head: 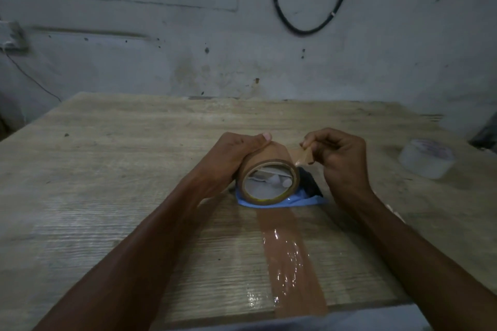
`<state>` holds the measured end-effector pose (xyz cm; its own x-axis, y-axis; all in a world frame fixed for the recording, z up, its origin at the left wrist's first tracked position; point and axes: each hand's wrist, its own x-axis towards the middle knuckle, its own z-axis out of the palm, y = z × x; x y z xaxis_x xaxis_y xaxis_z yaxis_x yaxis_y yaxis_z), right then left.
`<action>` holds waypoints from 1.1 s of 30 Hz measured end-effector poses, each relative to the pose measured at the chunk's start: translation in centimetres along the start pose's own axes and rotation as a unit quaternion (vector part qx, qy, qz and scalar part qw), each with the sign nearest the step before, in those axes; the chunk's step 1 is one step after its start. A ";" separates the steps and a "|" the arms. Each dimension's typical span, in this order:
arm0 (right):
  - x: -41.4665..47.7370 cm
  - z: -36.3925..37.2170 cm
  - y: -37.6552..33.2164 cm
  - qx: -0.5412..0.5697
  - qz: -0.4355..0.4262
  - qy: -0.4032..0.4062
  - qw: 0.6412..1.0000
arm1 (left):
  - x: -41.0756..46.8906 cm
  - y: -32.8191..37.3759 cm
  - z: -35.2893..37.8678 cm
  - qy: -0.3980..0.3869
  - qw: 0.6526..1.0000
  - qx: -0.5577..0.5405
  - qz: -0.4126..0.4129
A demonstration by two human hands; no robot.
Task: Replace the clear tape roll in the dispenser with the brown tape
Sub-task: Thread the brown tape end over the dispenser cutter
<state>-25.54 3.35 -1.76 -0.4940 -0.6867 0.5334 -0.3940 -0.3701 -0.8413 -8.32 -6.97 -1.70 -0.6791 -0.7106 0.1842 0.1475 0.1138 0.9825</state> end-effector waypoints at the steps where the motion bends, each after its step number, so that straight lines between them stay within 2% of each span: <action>1: 0.1 0.2 -0.2 -0.002 0.008 -0.005 1.000 | -0.1 -0.1 -0.1 0.002 1.000 -0.008 0.001; 5: 0.7 -0.5 -0.9 0.006 0.052 0.013 0.999 | -0.2 0.0 0.0 -0.011 0.999 -0.028 -0.017; 7: 0.3 -1.4 -1.3 -0.032 0.064 0.057 0.996 | -0.2 -0.2 0.1 -0.018 0.999 -0.025 -0.032; 10: -2.4 -2.2 -2.9 -0.138 0.002 0.115 0.984 | -0.2 0.0 0.5 -0.028 0.997 -0.007 -0.066; 12: -5.4 -1.1 -4.6 -0.157 -0.021 0.069 0.985 | -0.2 0.2 0.5 -0.026 0.997 0.009 -0.078; 13: -6.8 -0.3 -5.3 -0.154 -0.001 0.035 0.987 | -0.4 0.5 0.7 -0.027 0.996 0.011 -0.085; 16: -8.7 2.6 -5.5 -0.126 0.131 -0.063 0.981 | -0.8 0.8 0.9 -0.032 0.993 0.000 -0.110; 18: -8.4 3.6 -4.8 -0.092 0.180 -0.053 0.978 | -1.1 0.9 1.1 -0.027 0.991 -0.035 -0.129; 23: -7.0 3.6 -3.5 0.012 0.174 -0.034 0.984 | -0.8 0.6 0.7 -0.008 0.981 -0.128 -0.147; 28: -6.2 2.4 -2.6 -0.008 0.136 -0.031 0.990 | -0.5 0.4 0.6 0.050 0.975 -0.147 -0.161; 33: -6.0 1.6 -2.3 0.022 0.093 -0.025 0.995 | -0.1 -0.4 1.6 0.091 0.970 -0.147 -0.171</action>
<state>-20.42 7.28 -3.17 -0.5152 -0.7758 0.3643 -0.2652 -0.2599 -0.9285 -9.46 -5.86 -2.02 -0.5900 -0.7860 -0.1847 0.1534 -0.3337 0.9301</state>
